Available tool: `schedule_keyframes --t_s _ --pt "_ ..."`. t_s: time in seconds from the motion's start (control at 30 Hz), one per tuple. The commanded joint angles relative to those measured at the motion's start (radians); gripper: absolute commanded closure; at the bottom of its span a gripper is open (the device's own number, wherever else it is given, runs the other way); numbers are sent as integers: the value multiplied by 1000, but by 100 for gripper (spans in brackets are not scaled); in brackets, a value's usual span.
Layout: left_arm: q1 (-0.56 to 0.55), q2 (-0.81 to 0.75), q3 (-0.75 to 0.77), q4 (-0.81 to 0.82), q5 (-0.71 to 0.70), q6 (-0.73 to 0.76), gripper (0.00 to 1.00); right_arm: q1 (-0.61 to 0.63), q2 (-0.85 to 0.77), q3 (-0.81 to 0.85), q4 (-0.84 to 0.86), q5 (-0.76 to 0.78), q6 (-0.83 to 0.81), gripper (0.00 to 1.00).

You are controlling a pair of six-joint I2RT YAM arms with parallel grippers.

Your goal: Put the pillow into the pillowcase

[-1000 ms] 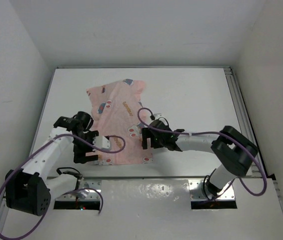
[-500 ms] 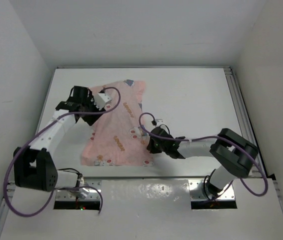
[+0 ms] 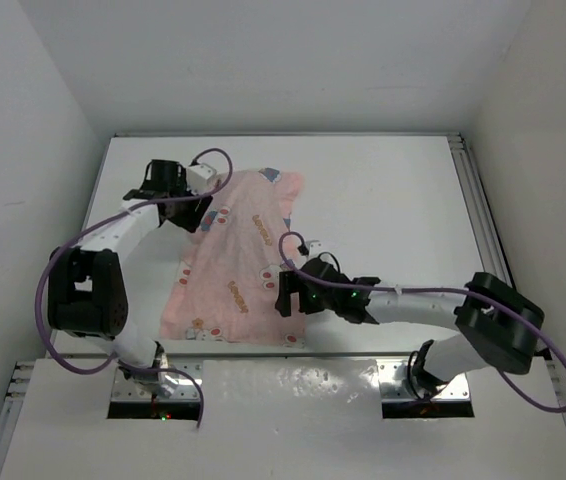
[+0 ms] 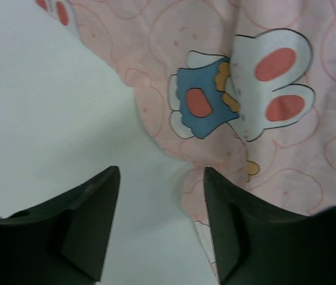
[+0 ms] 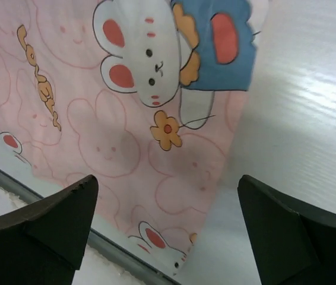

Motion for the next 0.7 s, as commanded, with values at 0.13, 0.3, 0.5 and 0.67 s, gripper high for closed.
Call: schedule_keyframes --t_s 0.13,0.3,0.5,0.67 --pt "150 58 331 -125 -88 -201 28 -385 -192 301 -554 -16 -123 1" --pt "315 128 500 -207 -72 -252 22 -775 -188 552 -818 33 -237 1" --pt "499 168 604 -253 -76 -257 19 -1056 -217 630 -826 27 -170 1" --pt "576 156 615 -258 -49 -228 15 -1082 -252 612 -811 44 -183 1"
